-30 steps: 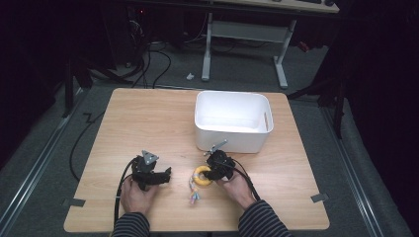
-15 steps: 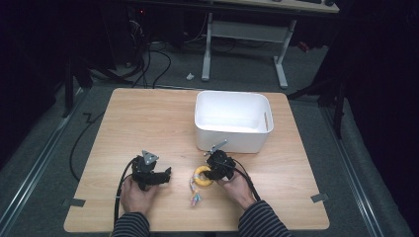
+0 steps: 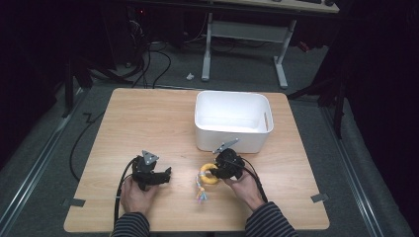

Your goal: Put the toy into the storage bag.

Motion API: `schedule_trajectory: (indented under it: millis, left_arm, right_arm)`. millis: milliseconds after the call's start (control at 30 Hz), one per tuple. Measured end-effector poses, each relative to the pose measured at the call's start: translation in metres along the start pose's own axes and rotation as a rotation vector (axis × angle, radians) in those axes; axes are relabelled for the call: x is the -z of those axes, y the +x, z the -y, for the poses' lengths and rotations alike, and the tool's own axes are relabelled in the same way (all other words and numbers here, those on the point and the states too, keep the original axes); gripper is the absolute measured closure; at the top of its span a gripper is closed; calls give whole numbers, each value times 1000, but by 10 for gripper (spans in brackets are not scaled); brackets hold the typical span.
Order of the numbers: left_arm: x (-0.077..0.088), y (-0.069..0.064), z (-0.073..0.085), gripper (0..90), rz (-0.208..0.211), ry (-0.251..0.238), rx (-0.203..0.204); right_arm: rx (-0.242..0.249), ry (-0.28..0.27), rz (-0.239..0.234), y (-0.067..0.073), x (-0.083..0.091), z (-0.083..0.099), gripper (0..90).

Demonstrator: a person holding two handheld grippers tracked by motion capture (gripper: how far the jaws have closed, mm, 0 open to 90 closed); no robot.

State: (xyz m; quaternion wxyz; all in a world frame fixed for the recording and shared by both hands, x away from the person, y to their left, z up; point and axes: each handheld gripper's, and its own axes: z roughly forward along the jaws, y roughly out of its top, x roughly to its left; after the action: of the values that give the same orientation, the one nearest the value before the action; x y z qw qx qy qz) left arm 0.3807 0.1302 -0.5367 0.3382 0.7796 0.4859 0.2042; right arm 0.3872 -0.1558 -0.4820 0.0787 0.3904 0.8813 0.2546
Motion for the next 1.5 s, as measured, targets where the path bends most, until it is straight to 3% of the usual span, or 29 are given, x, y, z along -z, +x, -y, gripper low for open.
schedule_trajectory:
  millis: [967, 1500]
  left_arm:
    - [0, 0, 0, 140, 0, -1, 1]
    - [0, 0, 0, 140, 1, 1, -1]
  right_arm:
    - [-39, -45, 59, -31, 56, 31, 673]
    - [-50, -65, 91, -42, 84, 37, 673]
